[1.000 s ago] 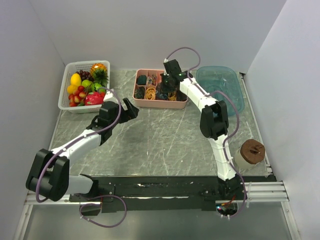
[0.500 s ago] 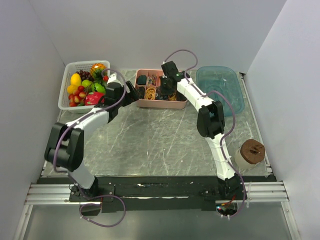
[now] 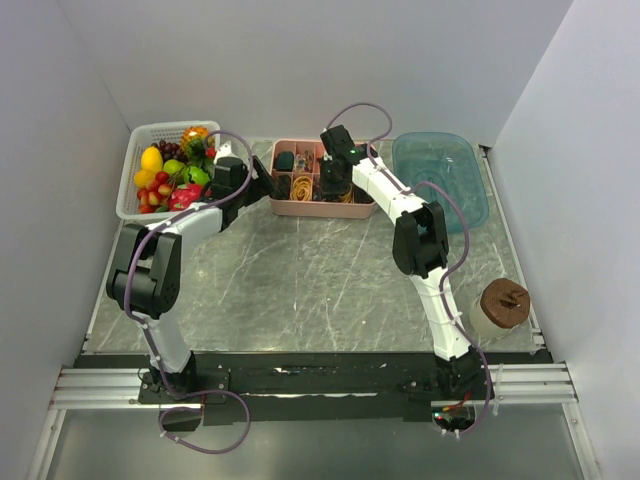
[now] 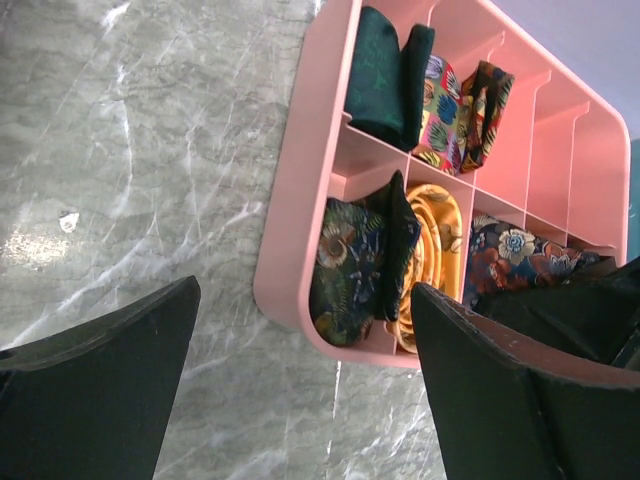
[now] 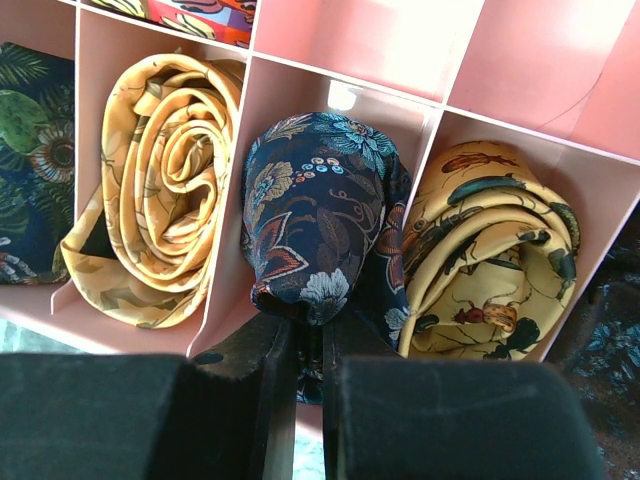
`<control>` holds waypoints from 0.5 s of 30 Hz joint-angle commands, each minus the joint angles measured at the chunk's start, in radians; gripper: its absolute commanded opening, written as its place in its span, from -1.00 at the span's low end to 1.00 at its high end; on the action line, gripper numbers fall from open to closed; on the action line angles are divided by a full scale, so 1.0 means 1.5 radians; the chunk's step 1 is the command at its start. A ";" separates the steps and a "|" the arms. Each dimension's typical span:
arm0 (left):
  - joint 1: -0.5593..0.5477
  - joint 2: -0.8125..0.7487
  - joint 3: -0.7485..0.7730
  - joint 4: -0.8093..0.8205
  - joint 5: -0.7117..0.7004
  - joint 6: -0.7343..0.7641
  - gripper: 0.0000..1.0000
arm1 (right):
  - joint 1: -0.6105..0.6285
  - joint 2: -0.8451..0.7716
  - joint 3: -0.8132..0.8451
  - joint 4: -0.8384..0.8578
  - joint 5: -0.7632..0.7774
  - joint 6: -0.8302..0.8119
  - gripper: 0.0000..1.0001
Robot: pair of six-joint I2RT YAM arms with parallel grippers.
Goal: Roll the ties
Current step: Place the tie in the storage box.
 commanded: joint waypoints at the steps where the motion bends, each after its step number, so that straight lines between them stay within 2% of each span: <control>1: 0.007 -0.003 0.011 0.028 0.007 -0.010 0.84 | 0.002 0.014 -0.009 -0.110 0.007 -0.018 -1.00; 8: 0.009 -0.021 -0.010 0.035 0.016 -0.003 0.84 | 0.005 0.052 0.053 -0.121 0.000 -0.008 -1.00; 15: 0.009 -0.051 -0.033 0.046 0.030 -0.003 0.84 | 0.014 0.075 0.067 -0.113 -0.004 -0.002 -0.97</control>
